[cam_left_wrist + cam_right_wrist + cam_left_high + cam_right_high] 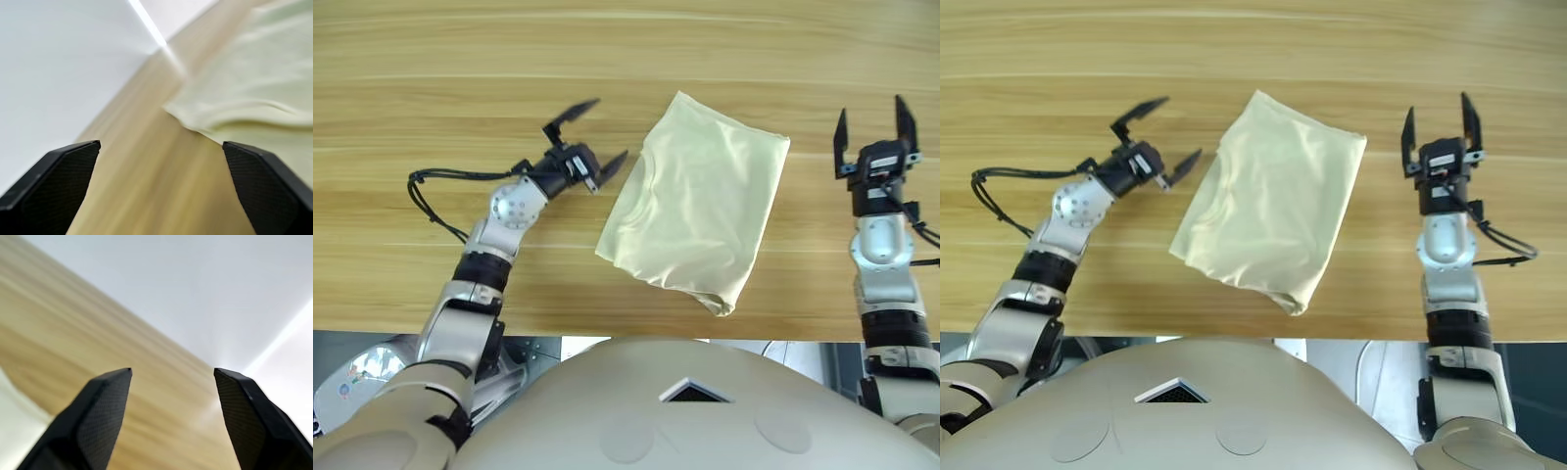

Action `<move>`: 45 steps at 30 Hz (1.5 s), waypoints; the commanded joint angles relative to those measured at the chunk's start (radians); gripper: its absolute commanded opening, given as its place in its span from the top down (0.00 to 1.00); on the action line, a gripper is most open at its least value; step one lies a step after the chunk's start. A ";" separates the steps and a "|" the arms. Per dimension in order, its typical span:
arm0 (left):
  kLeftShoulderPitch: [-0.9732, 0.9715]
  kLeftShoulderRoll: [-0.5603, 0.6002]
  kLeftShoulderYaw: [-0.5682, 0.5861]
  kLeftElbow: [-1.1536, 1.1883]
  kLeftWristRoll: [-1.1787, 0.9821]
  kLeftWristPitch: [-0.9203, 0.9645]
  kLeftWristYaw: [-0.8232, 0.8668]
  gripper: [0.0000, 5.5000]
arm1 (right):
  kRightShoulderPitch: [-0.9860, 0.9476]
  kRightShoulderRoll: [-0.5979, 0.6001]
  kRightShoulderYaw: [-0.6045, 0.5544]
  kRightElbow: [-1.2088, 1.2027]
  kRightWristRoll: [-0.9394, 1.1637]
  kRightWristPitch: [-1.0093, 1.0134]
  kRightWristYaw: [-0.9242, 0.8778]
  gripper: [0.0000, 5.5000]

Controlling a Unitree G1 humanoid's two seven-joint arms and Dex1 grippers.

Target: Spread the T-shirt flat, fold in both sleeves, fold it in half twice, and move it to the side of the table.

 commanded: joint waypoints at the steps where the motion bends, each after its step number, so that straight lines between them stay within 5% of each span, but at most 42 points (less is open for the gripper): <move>1: -0.014 0.091 -0.030 -0.046 0.181 0.033 0.068 0.16 | -0.069 0.045 0.024 0.093 -0.104 -0.015 -0.042 0.44; 15: -0.139 0.041 -0.015 -0.011 0.187 0.110 0.198 0.16 | -0.161 0.049 0.064 0.087 -0.314 -0.003 -0.067 0.44; 21: -0.119 -0.004 -0.014 0.046 0.131 0.116 0.227 0.16 | -0.332 0.007 0.121 -0.116 -0.245 0.145 0.271 0.44; 28: -0.085 -0.038 0.000 0.061 0.093 0.118 0.278 0.16 | -0.532 0.035 0.172 0.072 -0.132 0.237 0.559 0.44; 45: -0.007 -0.015 -0.097 -0.010 0.057 -0.018 0.140 0.16 | -0.613 0.153 0.286 0.313 -0.225 0.145 0.508 0.44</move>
